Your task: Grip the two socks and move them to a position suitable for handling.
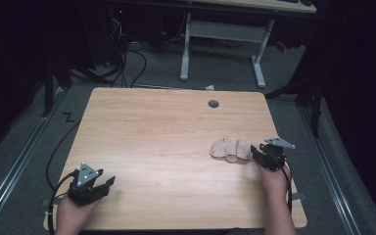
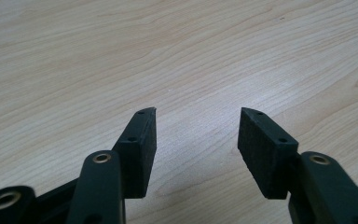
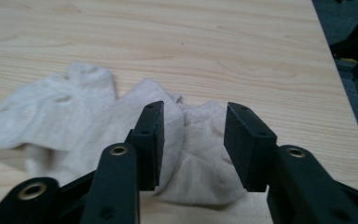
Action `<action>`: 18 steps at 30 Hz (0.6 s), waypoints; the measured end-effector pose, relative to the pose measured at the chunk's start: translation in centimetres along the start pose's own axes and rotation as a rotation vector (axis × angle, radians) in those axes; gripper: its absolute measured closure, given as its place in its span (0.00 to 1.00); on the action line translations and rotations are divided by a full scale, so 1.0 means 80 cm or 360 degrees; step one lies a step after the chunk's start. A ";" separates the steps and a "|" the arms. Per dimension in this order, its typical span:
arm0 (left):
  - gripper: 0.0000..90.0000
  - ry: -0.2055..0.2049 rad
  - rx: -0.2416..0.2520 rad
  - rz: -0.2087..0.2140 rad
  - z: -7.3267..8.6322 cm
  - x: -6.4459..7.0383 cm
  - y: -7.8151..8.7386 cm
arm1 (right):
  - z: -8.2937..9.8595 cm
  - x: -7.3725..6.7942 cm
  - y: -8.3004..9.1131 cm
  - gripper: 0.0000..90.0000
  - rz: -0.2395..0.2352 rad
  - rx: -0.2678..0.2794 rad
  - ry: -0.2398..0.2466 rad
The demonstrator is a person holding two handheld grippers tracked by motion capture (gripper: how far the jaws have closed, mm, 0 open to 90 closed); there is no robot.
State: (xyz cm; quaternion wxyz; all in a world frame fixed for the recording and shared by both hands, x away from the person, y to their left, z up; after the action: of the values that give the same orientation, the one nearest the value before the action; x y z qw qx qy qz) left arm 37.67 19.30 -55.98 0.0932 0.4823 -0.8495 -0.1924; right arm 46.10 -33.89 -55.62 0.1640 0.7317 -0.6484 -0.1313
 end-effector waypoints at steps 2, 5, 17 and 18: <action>0.53 -0.0011 0.0002 0.0002 -0.001 0.000 -0.001 | 0.006 0.005 -0.009 0.61 0.0038 -0.0050 0.0015; 0.53 0.0003 0.0000 0.0003 -0.001 0.001 -0.001 | 0.013 0.016 -0.018 0.58 0.0056 -0.0083 -0.0046; 0.52 -0.0042 -0.0035 0.0034 0.001 0.007 -0.006 | 0.034 0.028 -0.021 0.58 0.0092 -0.0207 -0.0090; 0.52 -0.0038 -0.0029 0.0037 0.000 0.006 -0.005 | 0.035 0.028 -0.020 0.57 0.0088 -0.0203 -0.0103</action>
State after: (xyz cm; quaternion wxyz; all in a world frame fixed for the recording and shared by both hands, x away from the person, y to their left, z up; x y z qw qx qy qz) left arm 37.76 18.73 -56.19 0.0897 0.4691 -0.8544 -0.2047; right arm 46.73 -36.17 -58.78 0.1929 0.6970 -0.6636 -0.1914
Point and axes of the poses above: each handheld gripper's, and its own axes: y roughly backward along the jaws, z roughly out of its underside, x roughly to its right, the point moved 9 cm from there along -y, roughly forward along the jaws, and after that the axes turned 14 degrees about x, right-handed, at the moved point
